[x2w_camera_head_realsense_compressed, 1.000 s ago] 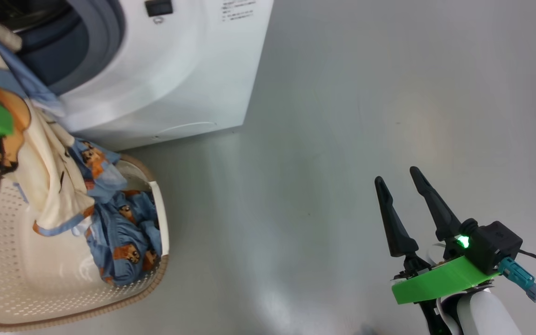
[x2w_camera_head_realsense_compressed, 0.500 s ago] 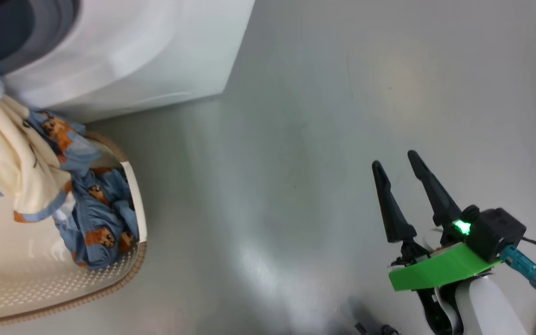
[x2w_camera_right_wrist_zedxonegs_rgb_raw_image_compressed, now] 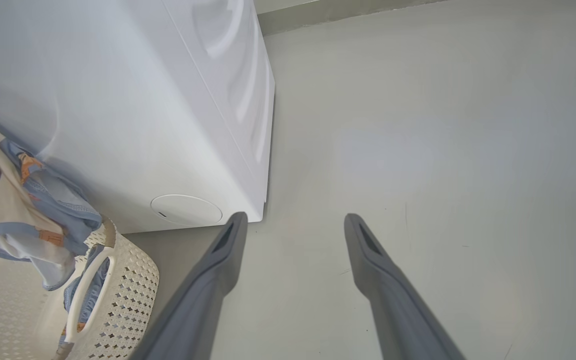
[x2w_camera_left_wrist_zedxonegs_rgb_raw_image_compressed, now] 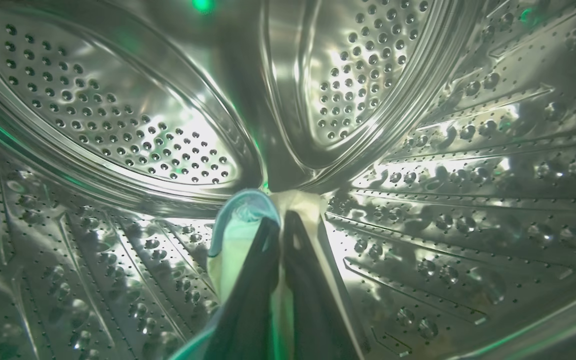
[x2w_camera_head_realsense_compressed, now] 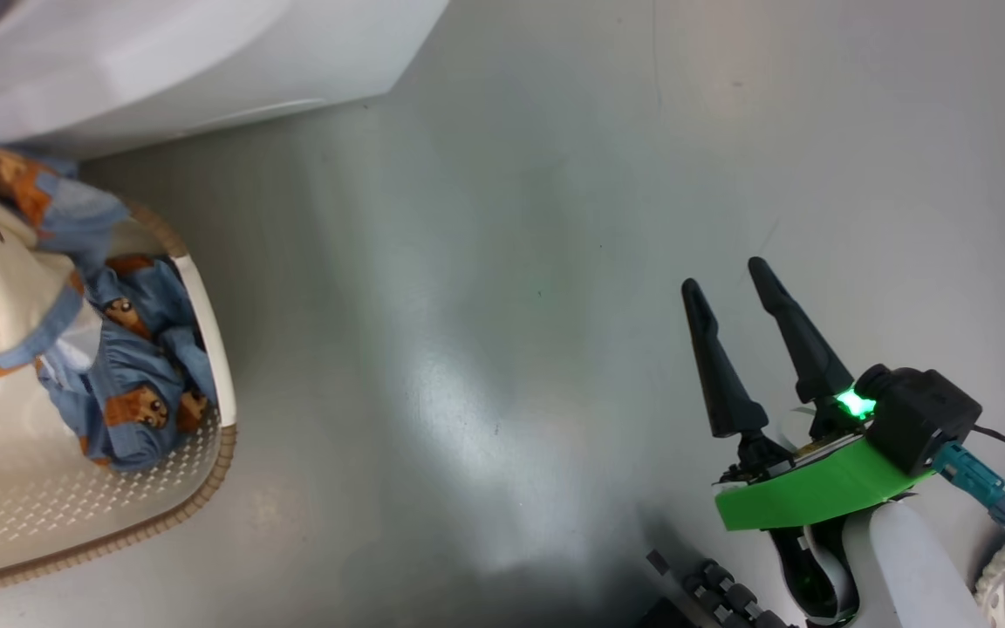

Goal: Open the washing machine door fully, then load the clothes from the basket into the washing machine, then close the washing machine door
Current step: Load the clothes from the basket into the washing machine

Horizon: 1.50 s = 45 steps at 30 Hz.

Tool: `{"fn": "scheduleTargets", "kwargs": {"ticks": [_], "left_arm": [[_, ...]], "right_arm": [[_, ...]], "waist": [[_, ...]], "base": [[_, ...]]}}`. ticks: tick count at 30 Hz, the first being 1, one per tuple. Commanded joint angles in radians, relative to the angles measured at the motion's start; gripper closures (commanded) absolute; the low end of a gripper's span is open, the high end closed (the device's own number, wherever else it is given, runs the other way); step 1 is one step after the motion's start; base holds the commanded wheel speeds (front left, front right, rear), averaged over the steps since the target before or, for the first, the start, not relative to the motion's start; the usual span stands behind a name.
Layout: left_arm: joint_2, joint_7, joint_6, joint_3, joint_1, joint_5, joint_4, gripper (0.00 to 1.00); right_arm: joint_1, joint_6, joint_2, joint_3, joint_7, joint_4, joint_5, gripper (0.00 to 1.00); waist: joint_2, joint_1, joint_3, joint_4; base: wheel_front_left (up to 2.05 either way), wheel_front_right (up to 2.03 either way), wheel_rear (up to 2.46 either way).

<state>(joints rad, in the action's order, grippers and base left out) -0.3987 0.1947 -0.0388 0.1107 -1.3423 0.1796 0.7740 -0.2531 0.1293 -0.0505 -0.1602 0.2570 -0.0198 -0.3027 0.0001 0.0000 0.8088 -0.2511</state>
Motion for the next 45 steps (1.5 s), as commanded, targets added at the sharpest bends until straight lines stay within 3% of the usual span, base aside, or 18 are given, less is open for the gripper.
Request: {"fn": "scheduleTargets", "kwargs": {"ticks": [1,11,17,18,19,29,45], "left_arm": [[-0.058,0.016,0.011,-0.007,-0.029,-0.016,-0.020,1.00],[-0.086,0.066,0.005,0.035,-0.126,-0.072,-0.017,1.00],[-0.057,0.043,-0.009,0.035,-0.115,-0.042,0.093,1.00],[-0.050,0.043,-0.011,0.039,-0.118,-0.038,0.120,0.15],[-0.043,0.034,-0.012,0.035,-0.117,-0.028,0.138,0.00],[-0.002,0.009,0.004,0.044,-0.117,-0.004,0.224,0.00],[0.066,0.059,0.017,0.045,0.018,0.040,0.179,0.00]], "right_arm": [[0.013,0.001,0.000,-0.030,0.005,0.021,-0.007,0.00],[0.005,0.001,0.000,-0.045,0.005,0.016,-0.020,0.00],[0.004,0.001,0.000,-0.055,0.005,0.006,-0.022,0.00],[0.005,0.001,0.000,-0.055,0.005,0.003,-0.021,0.00],[0.006,0.001,0.000,-0.054,0.005,0.001,-0.019,0.00],[0.009,0.001,0.000,-0.046,0.005,-0.008,-0.010,0.00],[0.020,0.001,0.000,-0.003,0.005,-0.006,0.009,0.00]], "waist": [[-0.0001,0.0000,0.016,-0.009],[-0.0001,0.0000,0.023,-0.029],[-0.0001,0.0000,0.006,-0.026],[-0.0001,0.0000,-0.002,-0.023],[-0.0001,0.0000,-0.006,-0.021],[-0.0001,0.0000,-0.048,0.004],[-0.0001,0.0000,-0.140,0.069]], "base": [[0.00,0.00,0.00],[0.00,0.00,0.00],[0.00,0.00,0.00],[0.00,0.00,0.00],[0.00,0.00,0.00],[0.00,0.00,0.00],[0.00,0.00,0.00]]}}
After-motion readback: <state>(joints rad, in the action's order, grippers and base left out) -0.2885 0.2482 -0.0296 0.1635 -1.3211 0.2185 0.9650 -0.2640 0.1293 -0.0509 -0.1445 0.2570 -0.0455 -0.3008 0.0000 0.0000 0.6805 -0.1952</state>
